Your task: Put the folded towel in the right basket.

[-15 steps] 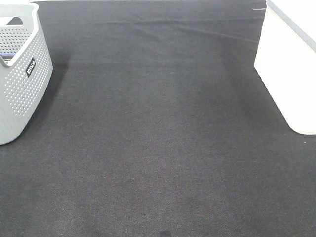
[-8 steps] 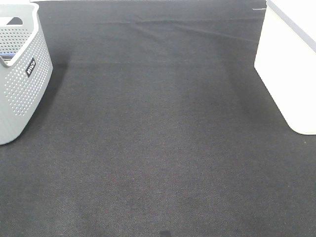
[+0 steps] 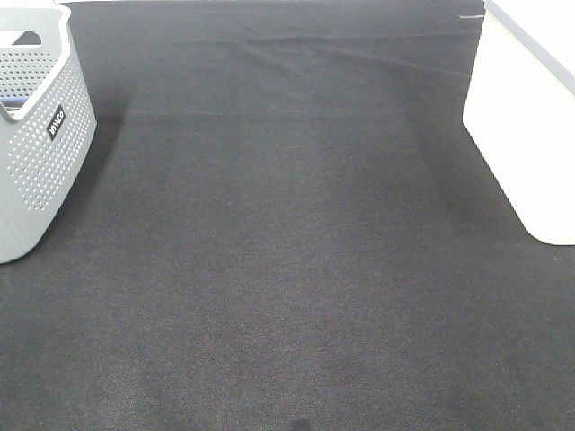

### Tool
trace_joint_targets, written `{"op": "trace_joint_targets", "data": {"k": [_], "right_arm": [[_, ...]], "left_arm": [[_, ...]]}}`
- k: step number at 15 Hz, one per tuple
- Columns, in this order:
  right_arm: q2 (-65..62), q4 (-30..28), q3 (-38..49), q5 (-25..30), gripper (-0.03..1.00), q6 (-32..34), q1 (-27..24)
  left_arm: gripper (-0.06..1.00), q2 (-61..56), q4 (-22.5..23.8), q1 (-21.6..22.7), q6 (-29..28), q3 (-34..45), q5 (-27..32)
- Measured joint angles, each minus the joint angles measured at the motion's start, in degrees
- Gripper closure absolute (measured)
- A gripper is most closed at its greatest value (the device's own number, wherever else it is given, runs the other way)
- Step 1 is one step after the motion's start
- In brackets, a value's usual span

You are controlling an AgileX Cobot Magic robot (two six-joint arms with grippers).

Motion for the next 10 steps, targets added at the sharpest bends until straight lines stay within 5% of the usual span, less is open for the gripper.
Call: {"op": "trace_joint_targets", "data": {"k": [10], "right_arm": [[-14.4,0.5,0.0,0.0,0.37,0.0,0.0]], "left_arm": [[-0.02,0.0,0.0,0.0,0.0,0.0,0.0]]}}
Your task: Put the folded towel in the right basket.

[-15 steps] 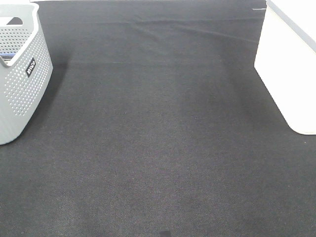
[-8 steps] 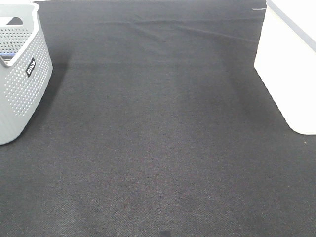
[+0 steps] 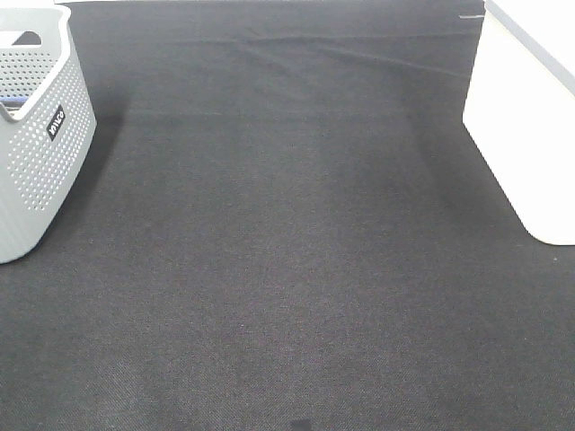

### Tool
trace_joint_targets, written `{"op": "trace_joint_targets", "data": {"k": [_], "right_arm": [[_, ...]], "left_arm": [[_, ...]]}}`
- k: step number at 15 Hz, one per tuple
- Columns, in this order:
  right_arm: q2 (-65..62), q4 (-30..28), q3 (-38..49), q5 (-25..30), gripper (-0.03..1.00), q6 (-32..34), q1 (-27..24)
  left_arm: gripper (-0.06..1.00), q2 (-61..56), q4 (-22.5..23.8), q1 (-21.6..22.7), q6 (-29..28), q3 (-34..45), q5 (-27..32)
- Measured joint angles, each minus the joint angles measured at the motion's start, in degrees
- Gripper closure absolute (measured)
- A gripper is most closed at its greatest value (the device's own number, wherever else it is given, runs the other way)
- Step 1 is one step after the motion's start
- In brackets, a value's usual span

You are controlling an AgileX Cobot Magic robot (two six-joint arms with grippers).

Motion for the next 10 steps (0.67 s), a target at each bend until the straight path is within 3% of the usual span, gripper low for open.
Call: {"op": "trace_joint_targets", "data": {"k": [10], "right_arm": [[0.0,0.0,0.0,0.0,0.37,0.0,0.0]], "left_arm": [[-0.02,0.0,0.0,0.0,0.0,0.0,0.0]]}}
